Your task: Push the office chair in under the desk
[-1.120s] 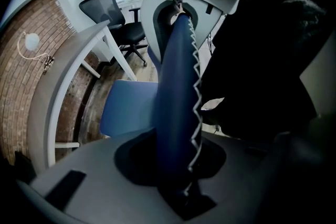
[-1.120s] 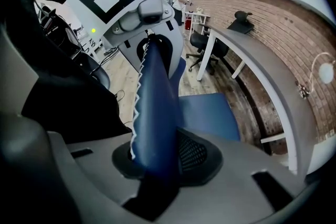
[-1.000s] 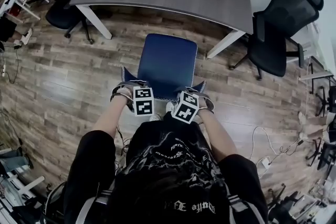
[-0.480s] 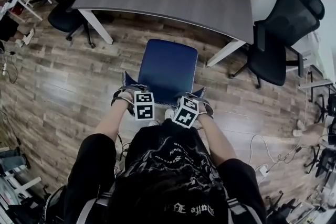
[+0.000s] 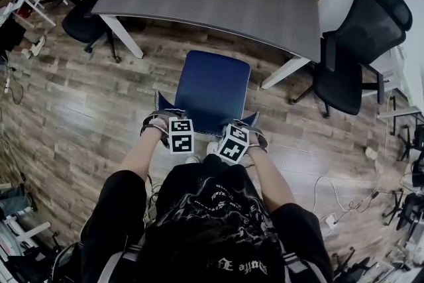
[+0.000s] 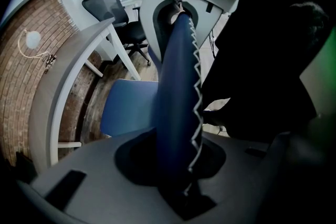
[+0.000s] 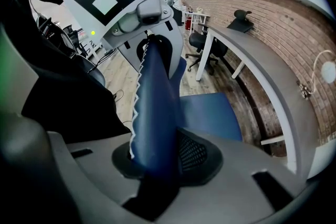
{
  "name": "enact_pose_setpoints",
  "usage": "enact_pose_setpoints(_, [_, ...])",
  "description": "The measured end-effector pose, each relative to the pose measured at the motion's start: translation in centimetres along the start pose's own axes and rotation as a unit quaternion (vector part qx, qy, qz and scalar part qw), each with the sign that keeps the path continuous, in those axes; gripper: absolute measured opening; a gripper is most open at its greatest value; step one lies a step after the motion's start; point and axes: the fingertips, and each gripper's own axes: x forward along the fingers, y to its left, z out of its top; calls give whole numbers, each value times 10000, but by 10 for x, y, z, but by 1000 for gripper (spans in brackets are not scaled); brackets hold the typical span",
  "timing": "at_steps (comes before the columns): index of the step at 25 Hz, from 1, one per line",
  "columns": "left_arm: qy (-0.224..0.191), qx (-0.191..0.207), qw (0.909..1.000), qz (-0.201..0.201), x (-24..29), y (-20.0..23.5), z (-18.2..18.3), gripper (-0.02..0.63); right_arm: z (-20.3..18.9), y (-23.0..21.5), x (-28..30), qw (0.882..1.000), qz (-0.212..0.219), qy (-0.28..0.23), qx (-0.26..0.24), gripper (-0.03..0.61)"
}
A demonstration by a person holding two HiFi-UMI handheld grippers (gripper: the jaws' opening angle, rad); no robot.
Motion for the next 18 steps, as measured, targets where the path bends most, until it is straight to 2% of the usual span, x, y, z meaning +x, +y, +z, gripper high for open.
enact_pose_setpoints(18, [45,-164,9999,22,5,26,9,109,-5,-28,0,10000,64,-25,-46,98])
